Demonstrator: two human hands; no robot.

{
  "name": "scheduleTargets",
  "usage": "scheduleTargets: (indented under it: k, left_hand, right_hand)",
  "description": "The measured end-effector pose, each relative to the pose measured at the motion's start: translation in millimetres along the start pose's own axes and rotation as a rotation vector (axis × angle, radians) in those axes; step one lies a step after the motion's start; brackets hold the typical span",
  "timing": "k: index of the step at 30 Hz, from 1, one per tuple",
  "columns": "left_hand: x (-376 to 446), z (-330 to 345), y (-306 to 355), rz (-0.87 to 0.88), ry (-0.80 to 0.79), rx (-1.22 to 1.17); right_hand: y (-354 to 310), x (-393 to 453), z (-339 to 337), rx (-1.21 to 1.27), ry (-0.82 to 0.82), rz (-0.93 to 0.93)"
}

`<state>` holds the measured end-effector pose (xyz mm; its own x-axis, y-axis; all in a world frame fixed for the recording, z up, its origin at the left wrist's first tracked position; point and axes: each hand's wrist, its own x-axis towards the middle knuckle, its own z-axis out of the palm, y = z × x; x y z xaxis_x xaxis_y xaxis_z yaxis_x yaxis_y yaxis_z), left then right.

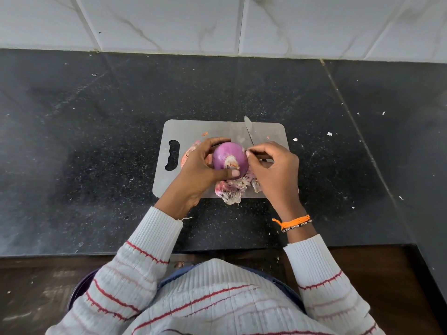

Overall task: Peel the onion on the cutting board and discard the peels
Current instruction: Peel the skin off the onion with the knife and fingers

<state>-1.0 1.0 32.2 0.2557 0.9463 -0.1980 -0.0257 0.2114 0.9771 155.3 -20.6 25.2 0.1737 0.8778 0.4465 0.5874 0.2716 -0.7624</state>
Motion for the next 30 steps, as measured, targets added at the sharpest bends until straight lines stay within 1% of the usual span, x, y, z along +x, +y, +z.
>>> scheduleTargets:
  k: [5, 12, 16, 19, 22, 24, 26, 30]
  left_hand:
    - [-0.6, 0.1, 0.2, -0.019, 0.022, -0.022]
    - [-2.0, -0.7, 1.1, 0.014, 0.034, 0.030]
    - [-3.4, -1.4, 1.1, 0.003, 0.032, 0.021]
    - [-4.4, -1.5, 2.2, -0.015, 0.025, -0.009]
    - [-4.7, -1.6, 4.2, -0.018, 0.033, -0.014]
    - [-4.9, -1.6, 4.0, -0.025, 0.049, -0.013]
    - [-5.7, -1.5, 4.1, -0.032, 0.060, -0.006]
    - [-7.5, 0.6, 4.8, -0.046, 0.052, -0.016]
  right_hand:
    - [-2.9, -3.8, 1.0, 0.086, 0.008, 0.083]
    - [-4.2, -3.7, 1.8, 0.047, 0.017, 0.037]
    - [-4.8, -2.9, 2.5, 0.015, 0.011, 0.024]
    - [-4.8, -2.2, 3.2, 0.035, 0.016, 0.077]
    - [-4.8, -2.3, 2.8, 0.120, 0.015, 0.172]
    - [-6.2, -3.3, 2.5, 0.160, -0.009, 0.194]
    - [-8.8, -4.7, 3.0, 0.152, -0.021, 0.161]
    - [-8.8, -5.4, 4.6, 0.071, 0.013, 0.074]
